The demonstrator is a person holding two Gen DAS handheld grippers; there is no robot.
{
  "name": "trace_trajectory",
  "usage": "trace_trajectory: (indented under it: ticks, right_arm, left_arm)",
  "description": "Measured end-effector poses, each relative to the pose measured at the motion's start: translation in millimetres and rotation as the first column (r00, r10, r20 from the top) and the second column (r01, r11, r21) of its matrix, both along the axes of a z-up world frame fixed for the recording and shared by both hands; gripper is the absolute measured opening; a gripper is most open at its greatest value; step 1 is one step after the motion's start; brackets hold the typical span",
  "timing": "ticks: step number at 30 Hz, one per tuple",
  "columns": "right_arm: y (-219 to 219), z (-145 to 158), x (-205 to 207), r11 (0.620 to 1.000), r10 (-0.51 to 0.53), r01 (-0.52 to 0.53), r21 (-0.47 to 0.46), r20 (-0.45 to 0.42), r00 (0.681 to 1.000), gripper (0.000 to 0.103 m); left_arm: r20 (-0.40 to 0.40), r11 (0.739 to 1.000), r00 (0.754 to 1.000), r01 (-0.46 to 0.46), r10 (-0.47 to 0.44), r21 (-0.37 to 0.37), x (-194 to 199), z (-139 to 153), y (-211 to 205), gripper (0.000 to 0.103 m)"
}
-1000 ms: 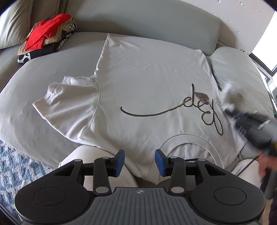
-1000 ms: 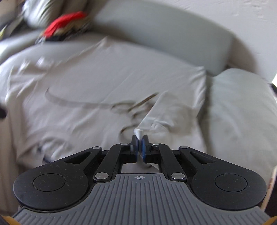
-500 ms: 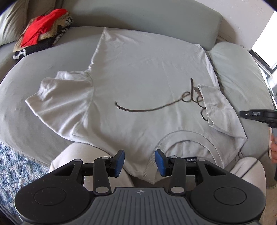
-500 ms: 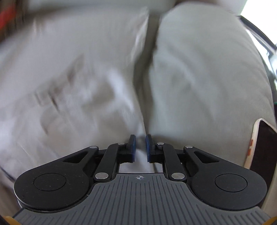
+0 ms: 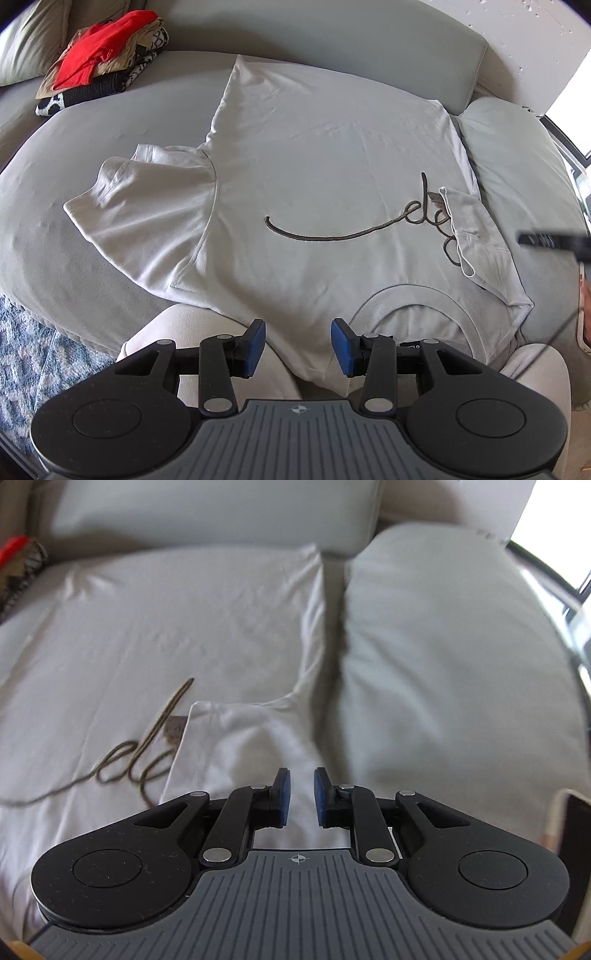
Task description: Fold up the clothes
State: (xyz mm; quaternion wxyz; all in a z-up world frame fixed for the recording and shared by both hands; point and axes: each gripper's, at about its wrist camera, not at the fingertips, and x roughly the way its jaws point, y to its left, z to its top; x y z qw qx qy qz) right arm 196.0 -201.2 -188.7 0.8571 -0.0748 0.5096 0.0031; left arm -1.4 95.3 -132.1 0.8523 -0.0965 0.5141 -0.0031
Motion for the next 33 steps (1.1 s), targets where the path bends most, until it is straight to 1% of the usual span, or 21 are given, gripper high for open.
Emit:
trace_trajectory:
  ticks: [1,3,6,8,9,12,14,16,18,21,24,27,28,29,30,33]
  right_arm:
    - [7.4,-6.9,6.4,1.000,0.001,-0.001,-0.006,-0.004,1.000,0.019]
    - [21.4,-16.9,17.1,1.000,0.015,-0.015,-0.001,-0.003,1.000,0.013]
    - [35.9,-9.9,20.3,0.991,0.093,-0.098,0.095,0.049,0.994,0.012]
    - [29.5,1.5,14.6,0.983,0.083,-0.092,0.161,0.064,0.995,0.012]
    - [25.6,7.7,9.1,0.981,0.081,-0.093,0.171,0.078,0.994,0.012]
    - [20.5,25.7,-20.2,0.987,0.114,-0.127,0.101,0.132,0.985,0.016]
    - [16.7,28.9,-33.6,0.989,0.128,-0.137,0.060,0.139,0.982,0.016]
    - [9.1,31.7,-38.5,0.991,0.125,-0.130,0.030,0.134,0.983,0.016]
    - [-1.4,32.1,-43.9,0.994,0.111,-0.112,0.006,0.121,0.987,0.016]
    - [-16.1,24.3,-50.5,0.997,0.082,-0.081,-0.014,0.083,0.993,0.016]
    - [-18.7,8.5,-57.3,0.998,0.055,-0.054,-0.018,0.028,0.998,0.016]
    - [-8.8,-10.2,-70.1,0.997,0.070,-0.071,-0.024,-0.043,0.997,0.014]
    - [-3.4,-13.2,-76.5,0.996,0.081,-0.082,-0.044,-0.040,0.996,0.012]
    - [2.2,-15.0,-82.8,0.993,0.093,-0.095,-0.064,-0.036,0.995,0.014]
    - [7.4,-14.8,-88.7,0.991,0.105,-0.107,-0.077,-0.034,0.994,0.014]
    - [14.9,-8.8,-103.3,0.991,0.119,-0.121,-0.064,-0.039,0.992,0.013]
  left_arm:
    - [-0.002,1.000,1.000,0.000,0.000,0.004,-0.1,0.0,0.0,0.041]
    - [-0.008,1.000,1.000,-0.005,0.005,0.011,0.5,-0.4,1.5,0.041]
    - [-0.017,1.000,1.000,-0.019,0.019,0.021,2.6,-1.6,4.4,0.041]
    - [-0.023,0.999,0.999,-0.026,0.027,0.023,4.7,-3.1,5.5,0.041]
    - [-0.023,0.999,0.999,-0.027,0.028,0.025,5.3,-3.2,5.3,0.041]
    - [-0.015,0.999,1.000,-0.023,0.023,0.032,6.3,-2.2,3.7,0.041]
    - [-0.010,0.999,1.000,-0.018,0.019,0.033,6.5,-1.9,2.8,0.041]
    - [-0.007,0.999,1.000,-0.015,0.016,0.028,6.6,-1.7,2.0,0.041]
    - [0.001,1.000,1.000,-0.015,0.015,0.025,5.3,0.3,0.6,0.041]
    - [0.020,1.000,1.000,-0.011,0.011,0.022,0.6,6.0,-1.3,0.041]
    - [0.034,1.000,0.999,-0.017,0.016,0.021,-3.8,10.1,-0.9,0.041]
    - [0.042,0.999,0.999,-0.030,0.029,0.023,-7.4,12.9,2.1,0.041]
    - [0.045,0.999,0.998,-0.034,0.033,0.025,-8.7,13.9,3.4,0.041]
    - [0.048,0.999,0.998,-0.037,0.036,0.025,-10.1,15.1,4.8,0.041]
    - [0.052,0.999,0.998,-0.041,0.039,0.026,-11.8,16.3,6.2,0.041]
    - [0.065,0.998,0.997,-0.051,0.049,0.026,-16.4,19.8,11.2,0.042]
